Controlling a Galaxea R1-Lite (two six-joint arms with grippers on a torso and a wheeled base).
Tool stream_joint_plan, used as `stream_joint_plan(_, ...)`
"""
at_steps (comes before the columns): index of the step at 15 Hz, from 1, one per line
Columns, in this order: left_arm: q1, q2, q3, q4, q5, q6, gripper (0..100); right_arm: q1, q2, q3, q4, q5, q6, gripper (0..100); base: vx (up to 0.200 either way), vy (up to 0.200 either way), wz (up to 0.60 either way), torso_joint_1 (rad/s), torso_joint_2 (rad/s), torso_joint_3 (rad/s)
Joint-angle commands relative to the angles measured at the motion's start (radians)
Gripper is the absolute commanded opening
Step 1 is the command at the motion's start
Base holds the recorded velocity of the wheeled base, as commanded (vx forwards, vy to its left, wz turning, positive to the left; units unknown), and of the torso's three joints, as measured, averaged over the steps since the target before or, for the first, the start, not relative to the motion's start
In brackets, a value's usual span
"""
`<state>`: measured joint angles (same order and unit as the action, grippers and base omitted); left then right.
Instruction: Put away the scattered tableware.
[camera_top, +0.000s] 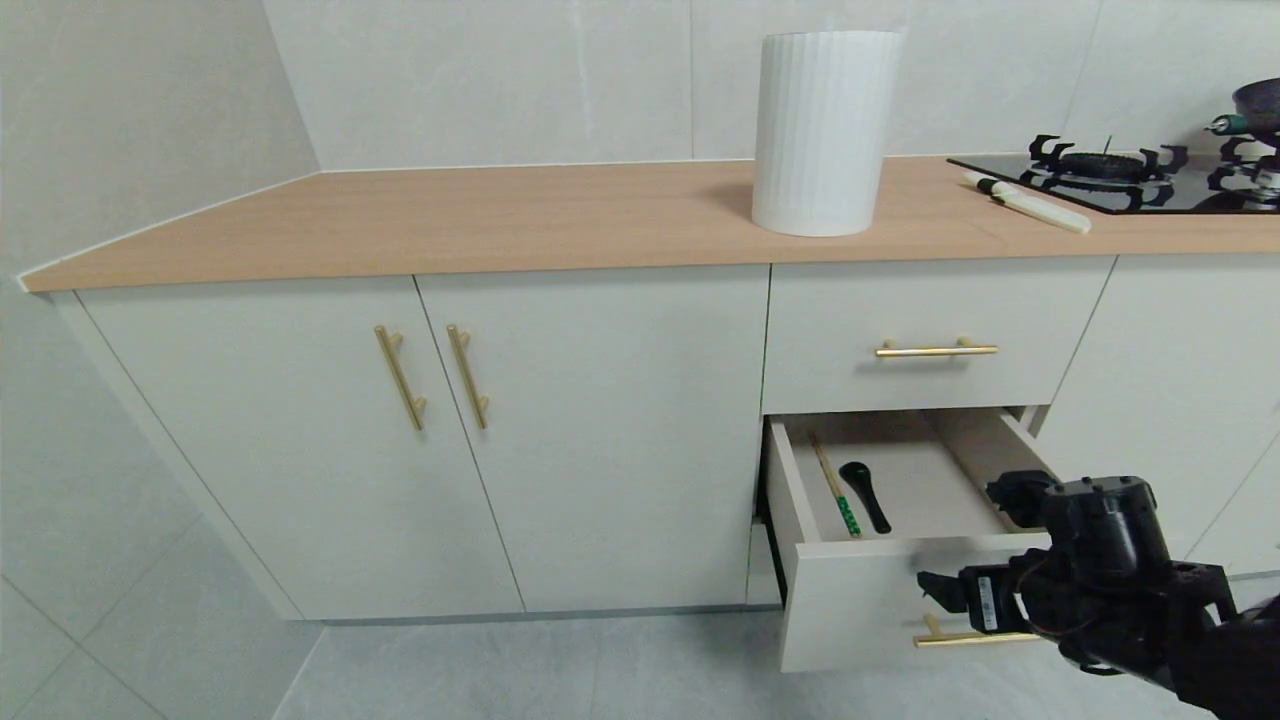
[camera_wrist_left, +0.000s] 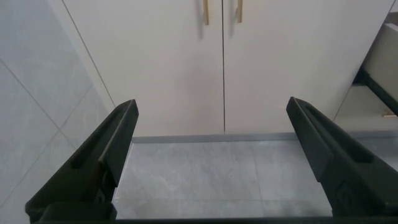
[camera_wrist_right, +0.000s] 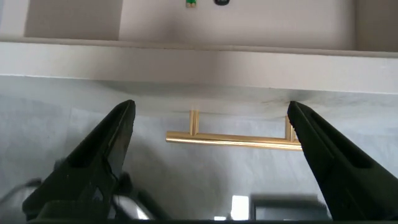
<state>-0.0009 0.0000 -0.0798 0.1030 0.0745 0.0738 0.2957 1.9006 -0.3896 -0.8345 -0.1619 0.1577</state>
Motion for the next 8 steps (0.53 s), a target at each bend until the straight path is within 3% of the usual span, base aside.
stream_joint_plan(1, 0.001, 0.002, 0.0, 0.0, -0.001, 0.0, 100, -0.052, 0.127, -0.137, 0.003, 0.002, -0.024, 100, 0.0, 0.0, 0.0, 0.0, 0.0, 0.0)
stream_joint_plan(8, 0.001, 0.002, 0.0, 0.0, 0.001, 0.0, 100, -0.096, 0.291, -0.416, 0.026, 0.004, -0.082, 100, 0.0, 0.0, 0.0, 0.0, 0.0, 0.0)
